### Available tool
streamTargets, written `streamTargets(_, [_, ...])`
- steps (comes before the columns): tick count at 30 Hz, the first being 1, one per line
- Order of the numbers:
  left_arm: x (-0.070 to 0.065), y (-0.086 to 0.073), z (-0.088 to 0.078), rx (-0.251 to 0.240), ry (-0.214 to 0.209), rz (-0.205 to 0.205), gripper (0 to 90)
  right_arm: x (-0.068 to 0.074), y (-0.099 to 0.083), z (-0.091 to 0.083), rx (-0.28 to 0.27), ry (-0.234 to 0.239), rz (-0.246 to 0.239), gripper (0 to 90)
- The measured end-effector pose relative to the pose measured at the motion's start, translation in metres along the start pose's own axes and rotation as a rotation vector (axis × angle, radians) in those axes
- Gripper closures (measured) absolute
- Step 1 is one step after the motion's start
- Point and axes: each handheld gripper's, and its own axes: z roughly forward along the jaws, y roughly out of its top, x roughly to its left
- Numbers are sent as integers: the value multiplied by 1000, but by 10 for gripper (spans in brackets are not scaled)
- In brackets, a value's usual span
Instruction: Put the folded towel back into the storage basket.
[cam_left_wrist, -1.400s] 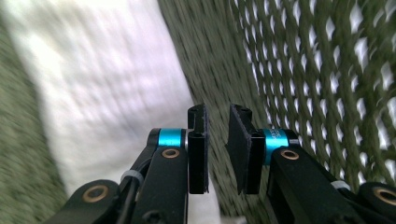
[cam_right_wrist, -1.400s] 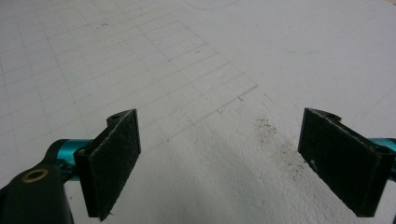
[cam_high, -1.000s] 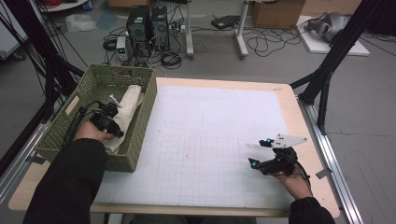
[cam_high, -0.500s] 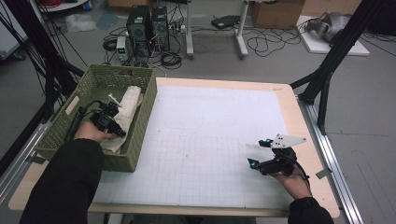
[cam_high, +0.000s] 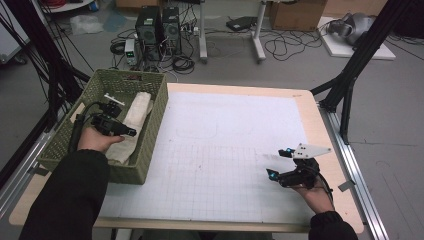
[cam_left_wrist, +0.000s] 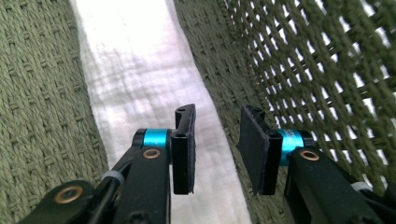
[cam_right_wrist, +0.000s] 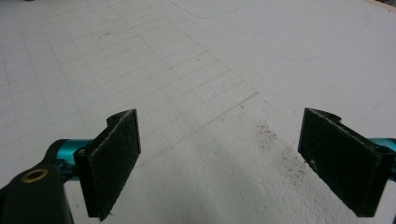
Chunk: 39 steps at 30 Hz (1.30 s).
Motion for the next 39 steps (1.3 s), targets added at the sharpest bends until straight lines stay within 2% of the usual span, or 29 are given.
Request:
streamTargets(5, [1,-1,-5,-44,-22,-28,648,0,1,-1,-7,0,-1,122])
streamTargets(18, [2,-1,-7,-77,-30,-48,607,1,1,-4,-12,-5,6,122])
streamTargets(22, [2,-1,-8,-81,-29,-58,558,1,1,-3,-14,-4,-2,122])
streamTargets(28, [4,-2,-15,-134,-32,-98,457,1,1,-4,-13,-4,2,122])
streamTargets(31, [4,-2,-20,-193,-64,-124,409,2,1,-4,-10,-3,4,122])
streamTargets(33, [4,-2,-23,-226,-106,-144,370,2,1,-4,-11,-5,-1,122])
streamTargets(39, [2,-3,-31,-316,-207,-184,371,3,1,-6,-12,-7,2,122])
